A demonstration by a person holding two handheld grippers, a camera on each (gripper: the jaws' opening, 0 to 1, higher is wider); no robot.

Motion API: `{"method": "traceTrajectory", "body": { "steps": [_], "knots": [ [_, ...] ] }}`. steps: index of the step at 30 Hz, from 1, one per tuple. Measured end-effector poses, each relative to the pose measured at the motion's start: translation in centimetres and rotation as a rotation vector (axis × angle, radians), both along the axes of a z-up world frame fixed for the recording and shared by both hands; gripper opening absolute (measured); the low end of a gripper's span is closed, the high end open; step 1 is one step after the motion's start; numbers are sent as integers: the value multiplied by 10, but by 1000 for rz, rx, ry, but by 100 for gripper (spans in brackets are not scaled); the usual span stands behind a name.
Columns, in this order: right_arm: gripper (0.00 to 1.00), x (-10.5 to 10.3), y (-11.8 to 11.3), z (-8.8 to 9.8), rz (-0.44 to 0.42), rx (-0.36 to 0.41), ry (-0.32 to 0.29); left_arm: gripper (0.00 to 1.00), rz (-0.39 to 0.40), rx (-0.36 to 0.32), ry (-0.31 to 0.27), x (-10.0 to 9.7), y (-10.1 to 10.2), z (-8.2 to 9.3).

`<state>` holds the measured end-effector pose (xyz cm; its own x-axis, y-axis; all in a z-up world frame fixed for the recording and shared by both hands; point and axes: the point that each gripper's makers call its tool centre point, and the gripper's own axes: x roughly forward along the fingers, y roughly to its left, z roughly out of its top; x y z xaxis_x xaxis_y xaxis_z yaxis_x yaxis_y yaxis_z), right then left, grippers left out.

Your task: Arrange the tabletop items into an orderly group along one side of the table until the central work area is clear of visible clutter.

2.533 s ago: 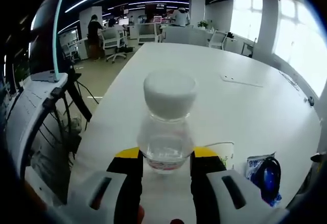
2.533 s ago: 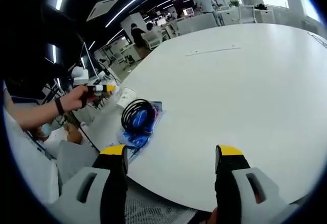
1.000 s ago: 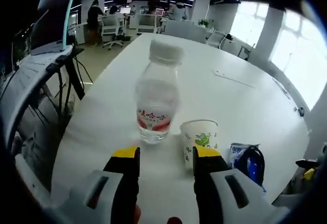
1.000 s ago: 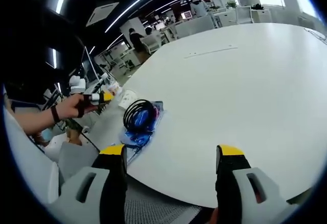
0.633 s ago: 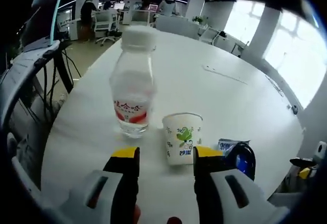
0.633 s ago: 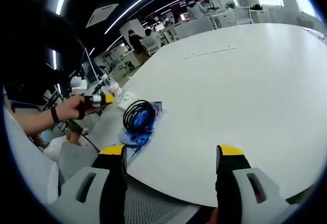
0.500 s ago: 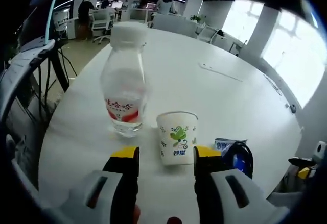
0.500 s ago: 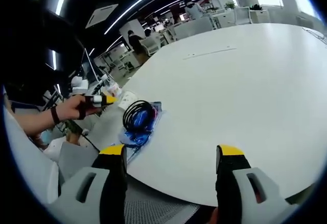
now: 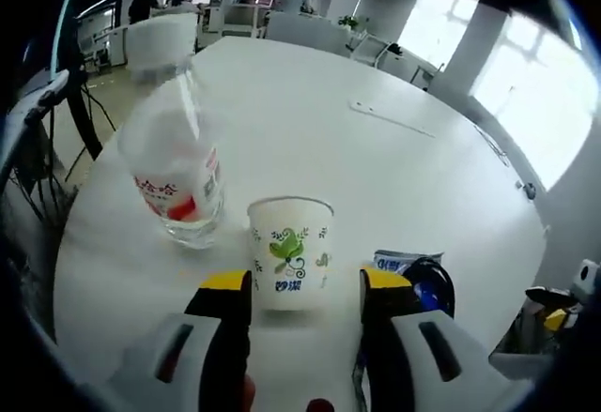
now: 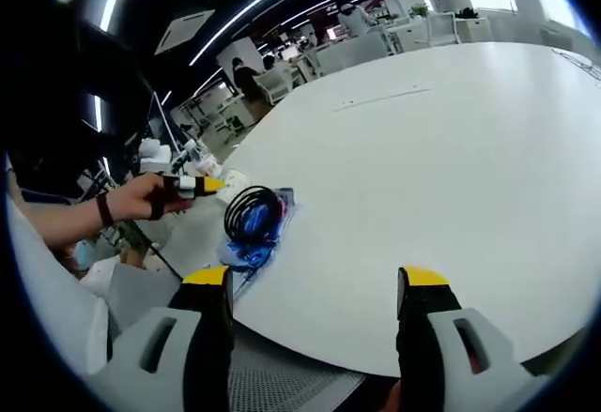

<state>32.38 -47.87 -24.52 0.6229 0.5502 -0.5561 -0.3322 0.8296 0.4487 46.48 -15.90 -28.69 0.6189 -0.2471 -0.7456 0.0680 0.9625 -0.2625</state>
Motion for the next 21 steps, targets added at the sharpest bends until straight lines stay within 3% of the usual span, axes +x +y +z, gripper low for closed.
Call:
{"method": "traceTrajectory", "body": {
  "steps": [8, 11, 16, 21],
  "knots": [
    [71, 0, -2, -1, -8, 12, 1, 45, -3, 35, 45, 5, -1, -11],
    [71, 0, -2, -1, -9, 13, 2, 35, -9, 61, 59, 5, 4, -14],
    [71, 1, -4, -1, -11, 14, 0, 34, -15, 80, 44, 3, 5, -11],
    [71, 1, -5, -3, -6, 14, 2, 34, 4, 55, 33, -5, 8, -9]
  ]
}}
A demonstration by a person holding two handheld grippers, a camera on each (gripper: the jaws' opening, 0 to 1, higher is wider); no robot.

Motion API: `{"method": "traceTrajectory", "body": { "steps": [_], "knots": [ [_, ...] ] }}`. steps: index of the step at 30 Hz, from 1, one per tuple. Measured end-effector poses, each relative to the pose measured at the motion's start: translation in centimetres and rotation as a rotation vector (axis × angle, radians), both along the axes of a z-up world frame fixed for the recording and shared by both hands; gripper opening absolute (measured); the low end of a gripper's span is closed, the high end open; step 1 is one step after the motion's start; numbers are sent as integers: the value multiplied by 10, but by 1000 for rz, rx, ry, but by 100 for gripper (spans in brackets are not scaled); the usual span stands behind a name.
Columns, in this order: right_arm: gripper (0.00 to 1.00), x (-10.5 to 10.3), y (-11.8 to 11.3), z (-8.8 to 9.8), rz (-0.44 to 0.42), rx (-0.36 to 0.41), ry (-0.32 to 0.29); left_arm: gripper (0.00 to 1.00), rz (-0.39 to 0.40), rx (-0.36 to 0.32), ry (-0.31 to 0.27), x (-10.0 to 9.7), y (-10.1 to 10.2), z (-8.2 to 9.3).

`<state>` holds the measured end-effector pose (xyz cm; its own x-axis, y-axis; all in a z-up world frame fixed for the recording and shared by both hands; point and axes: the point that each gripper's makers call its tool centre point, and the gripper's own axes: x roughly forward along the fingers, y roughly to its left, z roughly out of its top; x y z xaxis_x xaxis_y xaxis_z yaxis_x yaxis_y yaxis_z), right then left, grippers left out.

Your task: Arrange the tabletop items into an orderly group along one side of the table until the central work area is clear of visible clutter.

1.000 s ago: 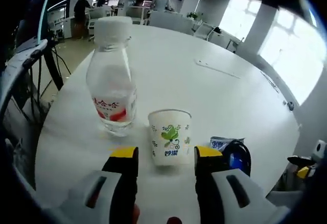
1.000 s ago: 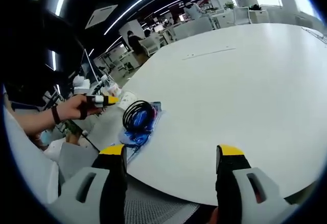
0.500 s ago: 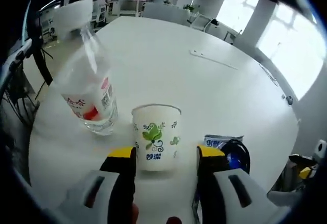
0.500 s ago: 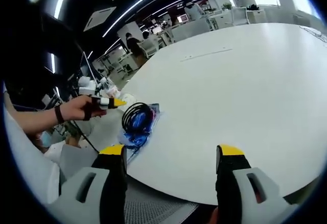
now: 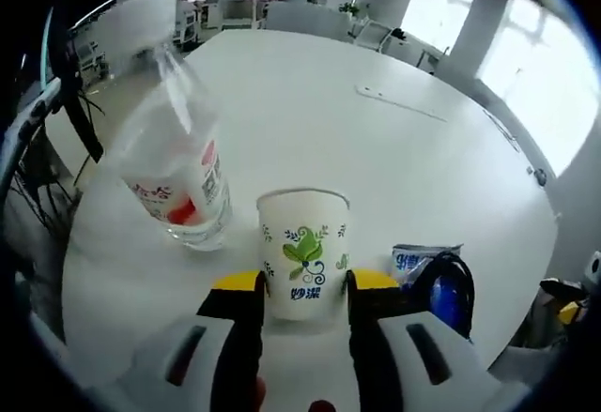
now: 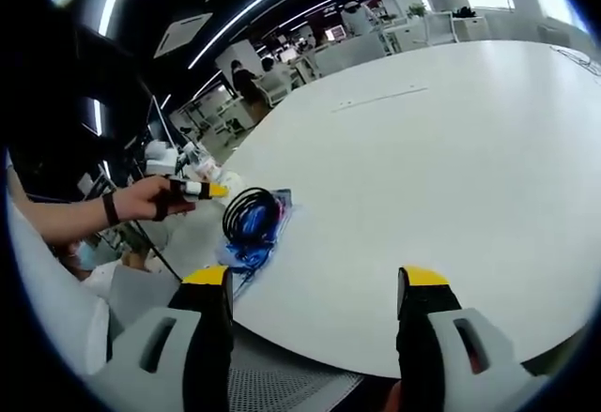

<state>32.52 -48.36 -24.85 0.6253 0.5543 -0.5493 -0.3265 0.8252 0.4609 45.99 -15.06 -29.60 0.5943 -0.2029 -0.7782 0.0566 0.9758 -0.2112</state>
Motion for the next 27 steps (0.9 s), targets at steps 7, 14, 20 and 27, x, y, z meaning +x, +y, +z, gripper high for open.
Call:
{"method": "traceTrajectory", "body": {
  "steps": [7, 14, 20, 27],
  "knots": [
    [71, 2, 5, -1, 13, 7, -2, 34, -4, -6, -18, -19, 4, 6],
    [71, 4, 19, -1, 47, 16, -5, 34, -4, -8, -55, -37, 8, 14],
    [70, 6, 27, 0, 79, 20, -7, 34, -11, -10, -88, -49, 10, 24],
    [70, 8, 38, 2, 119, 27, -10, 34, -30, -9, -119, -62, 8, 34]
  ]
}}
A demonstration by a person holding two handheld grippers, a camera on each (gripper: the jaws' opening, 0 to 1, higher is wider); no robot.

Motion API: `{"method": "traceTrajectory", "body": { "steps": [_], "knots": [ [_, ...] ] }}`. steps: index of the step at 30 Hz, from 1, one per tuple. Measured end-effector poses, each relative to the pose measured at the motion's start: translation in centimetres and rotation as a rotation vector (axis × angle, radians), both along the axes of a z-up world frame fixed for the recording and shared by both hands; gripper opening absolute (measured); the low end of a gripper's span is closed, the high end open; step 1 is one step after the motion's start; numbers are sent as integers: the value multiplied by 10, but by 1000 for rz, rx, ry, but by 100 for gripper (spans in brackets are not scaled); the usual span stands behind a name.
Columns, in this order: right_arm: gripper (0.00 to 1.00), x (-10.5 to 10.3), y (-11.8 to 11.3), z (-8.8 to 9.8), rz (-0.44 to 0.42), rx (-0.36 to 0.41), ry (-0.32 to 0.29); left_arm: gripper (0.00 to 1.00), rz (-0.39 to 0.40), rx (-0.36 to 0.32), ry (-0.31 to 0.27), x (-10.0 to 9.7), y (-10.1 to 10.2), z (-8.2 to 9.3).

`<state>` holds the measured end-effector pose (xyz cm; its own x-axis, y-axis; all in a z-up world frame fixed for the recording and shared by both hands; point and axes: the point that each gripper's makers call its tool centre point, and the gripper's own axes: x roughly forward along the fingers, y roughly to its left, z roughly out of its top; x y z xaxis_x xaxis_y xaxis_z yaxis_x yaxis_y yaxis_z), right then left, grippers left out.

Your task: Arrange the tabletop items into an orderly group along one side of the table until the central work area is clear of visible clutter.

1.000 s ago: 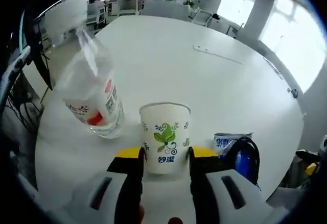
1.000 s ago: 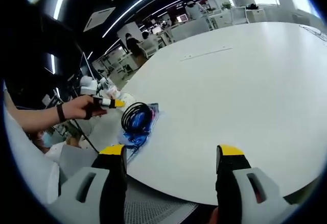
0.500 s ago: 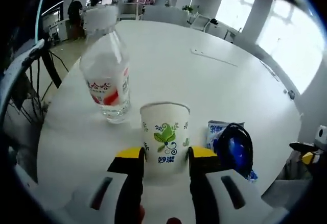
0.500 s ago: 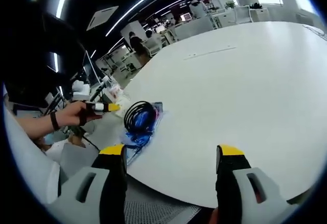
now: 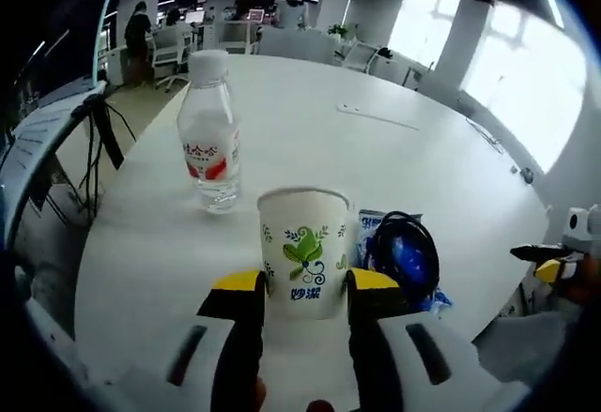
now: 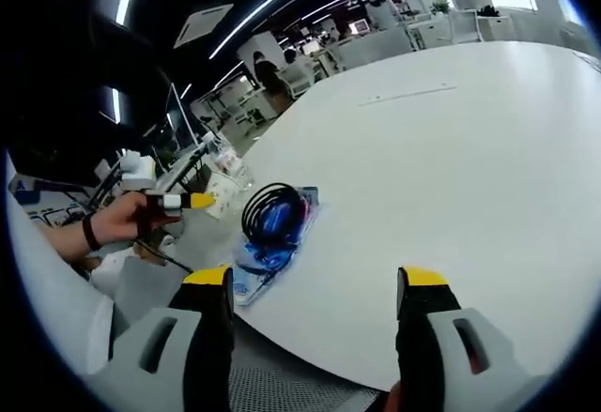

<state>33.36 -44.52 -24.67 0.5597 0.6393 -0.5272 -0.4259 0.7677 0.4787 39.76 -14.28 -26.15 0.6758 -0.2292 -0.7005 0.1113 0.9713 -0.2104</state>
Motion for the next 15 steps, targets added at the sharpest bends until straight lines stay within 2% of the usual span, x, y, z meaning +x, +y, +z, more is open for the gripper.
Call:
{"method": "traceTrajectory", "body": {
  "steps": [4, 6, 15],
  "knots": [
    [70, 0, 8, 1, 23, 5, -3, 34, -31, 13, -19, -7, -6, 7],
    [70, 1, 11, 1, 32, 9, -4, 34, -68, 61, -19, -12, -8, 7],
    [69, 0, 18, 2, 63, 21, -3, 34, -192, 100, -60, -20, -41, 19]
  ]
}}
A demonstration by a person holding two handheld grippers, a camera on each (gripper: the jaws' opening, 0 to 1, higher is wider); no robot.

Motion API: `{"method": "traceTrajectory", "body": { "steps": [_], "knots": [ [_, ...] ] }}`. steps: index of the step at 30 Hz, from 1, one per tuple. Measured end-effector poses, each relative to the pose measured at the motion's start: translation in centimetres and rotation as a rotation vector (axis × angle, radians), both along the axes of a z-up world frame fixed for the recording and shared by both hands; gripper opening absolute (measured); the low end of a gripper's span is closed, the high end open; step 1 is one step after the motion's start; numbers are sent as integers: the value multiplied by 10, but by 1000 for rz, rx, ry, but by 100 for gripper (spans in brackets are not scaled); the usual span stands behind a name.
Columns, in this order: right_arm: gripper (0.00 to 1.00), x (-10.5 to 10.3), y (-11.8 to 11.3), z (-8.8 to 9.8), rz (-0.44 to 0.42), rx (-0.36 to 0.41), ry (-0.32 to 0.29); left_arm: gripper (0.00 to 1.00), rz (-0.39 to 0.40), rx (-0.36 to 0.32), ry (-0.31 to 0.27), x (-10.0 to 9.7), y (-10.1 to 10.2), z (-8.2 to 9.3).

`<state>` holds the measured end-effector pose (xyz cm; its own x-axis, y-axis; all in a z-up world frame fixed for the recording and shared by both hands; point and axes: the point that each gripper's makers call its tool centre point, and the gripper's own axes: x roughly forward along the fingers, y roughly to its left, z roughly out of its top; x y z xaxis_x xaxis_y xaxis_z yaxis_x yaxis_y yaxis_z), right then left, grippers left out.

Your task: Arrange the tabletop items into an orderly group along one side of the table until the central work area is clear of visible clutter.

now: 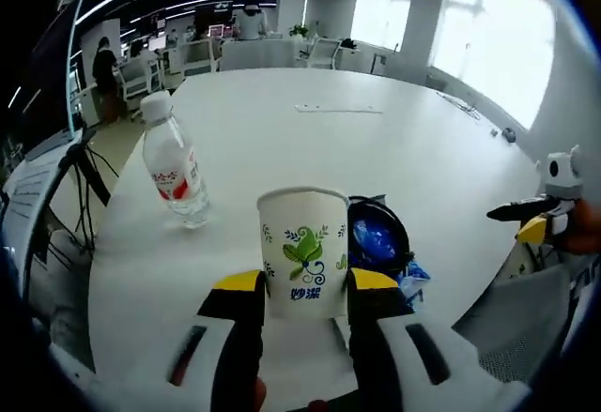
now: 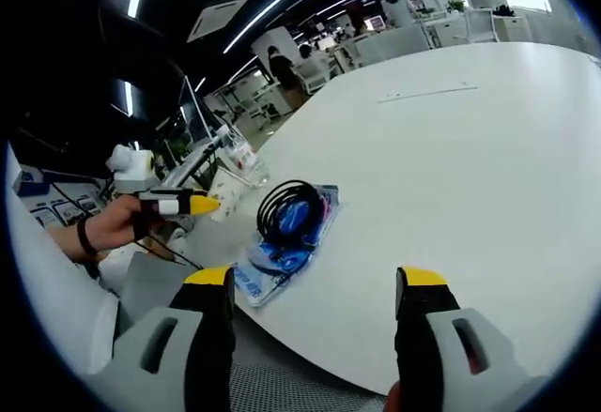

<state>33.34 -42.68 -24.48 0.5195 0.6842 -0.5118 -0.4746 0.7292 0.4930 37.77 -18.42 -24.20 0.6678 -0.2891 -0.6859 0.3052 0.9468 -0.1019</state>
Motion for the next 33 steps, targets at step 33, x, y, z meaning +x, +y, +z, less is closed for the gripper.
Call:
{"method": "traceTrajectory", "body": {
  "steps": [33],
  "knots": [
    [65, 3, 38, 15, 129, 46, -26, 34, -628, 222, -124, -41, -140, 1]
  ]
}}
